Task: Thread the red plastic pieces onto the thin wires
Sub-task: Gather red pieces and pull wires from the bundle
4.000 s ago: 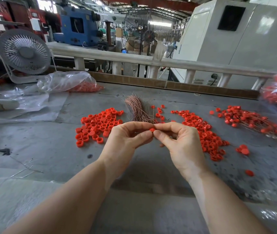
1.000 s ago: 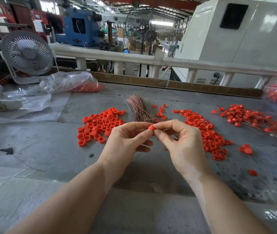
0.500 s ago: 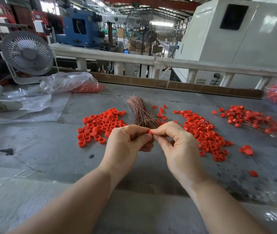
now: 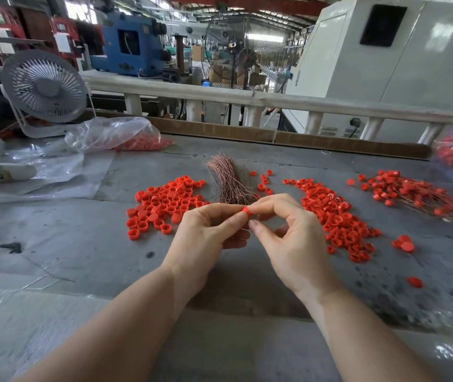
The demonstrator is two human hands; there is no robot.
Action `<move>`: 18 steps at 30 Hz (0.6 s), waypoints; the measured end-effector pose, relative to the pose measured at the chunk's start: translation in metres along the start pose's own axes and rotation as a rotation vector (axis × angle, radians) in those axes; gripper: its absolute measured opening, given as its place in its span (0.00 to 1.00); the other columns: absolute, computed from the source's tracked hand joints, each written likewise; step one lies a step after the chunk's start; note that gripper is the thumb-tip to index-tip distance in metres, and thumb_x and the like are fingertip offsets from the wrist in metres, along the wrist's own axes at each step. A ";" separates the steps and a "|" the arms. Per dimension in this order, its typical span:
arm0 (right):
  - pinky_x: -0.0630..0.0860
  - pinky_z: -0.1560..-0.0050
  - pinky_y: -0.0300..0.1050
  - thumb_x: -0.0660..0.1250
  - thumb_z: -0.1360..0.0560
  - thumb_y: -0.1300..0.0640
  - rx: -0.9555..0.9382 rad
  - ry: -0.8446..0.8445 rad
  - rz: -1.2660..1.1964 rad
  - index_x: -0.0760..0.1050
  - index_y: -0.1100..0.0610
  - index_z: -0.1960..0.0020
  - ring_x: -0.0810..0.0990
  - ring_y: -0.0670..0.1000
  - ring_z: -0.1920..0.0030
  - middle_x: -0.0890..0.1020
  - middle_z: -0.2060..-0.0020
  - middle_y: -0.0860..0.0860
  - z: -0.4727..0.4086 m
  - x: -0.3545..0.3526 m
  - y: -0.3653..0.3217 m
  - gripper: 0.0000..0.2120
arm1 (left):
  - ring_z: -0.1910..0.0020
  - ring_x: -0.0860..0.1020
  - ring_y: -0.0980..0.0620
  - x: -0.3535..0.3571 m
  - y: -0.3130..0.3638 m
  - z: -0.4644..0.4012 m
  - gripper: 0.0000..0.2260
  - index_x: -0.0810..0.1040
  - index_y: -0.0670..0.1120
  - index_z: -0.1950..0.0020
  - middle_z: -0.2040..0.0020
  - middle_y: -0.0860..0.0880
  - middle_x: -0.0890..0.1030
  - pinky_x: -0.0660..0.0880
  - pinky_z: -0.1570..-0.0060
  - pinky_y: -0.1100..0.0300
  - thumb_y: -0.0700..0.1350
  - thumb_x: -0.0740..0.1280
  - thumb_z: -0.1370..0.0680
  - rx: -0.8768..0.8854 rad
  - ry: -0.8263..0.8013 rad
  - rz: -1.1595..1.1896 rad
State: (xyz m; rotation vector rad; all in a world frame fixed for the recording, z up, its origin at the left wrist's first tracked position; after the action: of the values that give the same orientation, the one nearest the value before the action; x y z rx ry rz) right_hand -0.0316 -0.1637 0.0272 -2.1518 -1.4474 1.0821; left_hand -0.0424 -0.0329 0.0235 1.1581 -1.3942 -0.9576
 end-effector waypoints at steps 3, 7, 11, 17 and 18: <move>0.69 0.58 0.27 0.71 0.31 0.69 -0.043 0.019 0.039 0.80 0.56 0.59 0.77 0.41 0.57 0.79 0.60 0.45 0.000 -0.001 0.001 0.08 | 0.67 0.80 0.56 0.000 -0.001 0.000 0.05 0.82 0.43 0.56 0.65 0.47 0.83 0.77 0.67 0.65 0.37 0.68 0.28 -0.072 -0.043 0.048; 0.70 0.56 0.27 0.72 0.33 0.70 -0.086 0.032 0.065 0.79 0.56 0.60 0.77 0.42 0.58 0.78 0.62 0.43 0.000 0.000 0.001 0.10 | 0.66 0.79 0.56 0.000 -0.002 0.000 0.10 0.83 0.44 0.58 0.64 0.46 0.83 0.77 0.66 0.65 0.46 0.71 0.37 -0.071 -0.070 0.053; 0.69 0.58 0.27 0.72 0.35 0.71 -0.060 -0.001 0.047 0.80 0.56 0.62 0.78 0.42 0.58 0.80 0.62 0.46 0.000 -0.001 0.000 0.11 | 0.66 0.80 0.56 0.000 -0.003 -0.001 0.09 0.83 0.44 0.59 0.65 0.46 0.83 0.77 0.66 0.65 0.45 0.71 0.37 -0.058 -0.051 0.033; 0.68 0.64 0.26 0.71 0.32 0.69 0.081 0.061 -0.011 0.79 0.52 0.59 0.76 0.38 0.66 0.79 0.67 0.41 -0.002 -0.004 -0.002 0.12 | 0.67 0.81 0.55 -0.001 -0.002 -0.001 0.07 0.81 0.44 0.57 0.65 0.47 0.83 0.77 0.66 0.65 0.32 0.68 0.29 -0.030 -0.016 0.025; 0.69 0.63 0.27 0.70 0.31 0.69 0.108 0.084 -0.024 0.79 0.52 0.60 0.77 0.39 0.65 0.79 0.67 0.41 -0.003 -0.005 -0.001 0.12 | 0.67 0.81 0.55 -0.001 -0.002 -0.001 0.08 0.81 0.44 0.57 0.65 0.47 0.83 0.77 0.66 0.65 0.31 0.68 0.29 -0.027 -0.006 0.028</move>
State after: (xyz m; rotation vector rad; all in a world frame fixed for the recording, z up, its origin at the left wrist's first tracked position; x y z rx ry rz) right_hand -0.0310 -0.1672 0.0312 -2.0739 -1.3434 1.0244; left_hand -0.0413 -0.0319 0.0219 1.1131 -1.3949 -0.9582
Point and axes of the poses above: each hand's wrist, its own z-axis away from the middle knuckle, its own x-axis out of the palm, y = z × x, the point moved 1 cm from there along -z, towards the middle knuckle
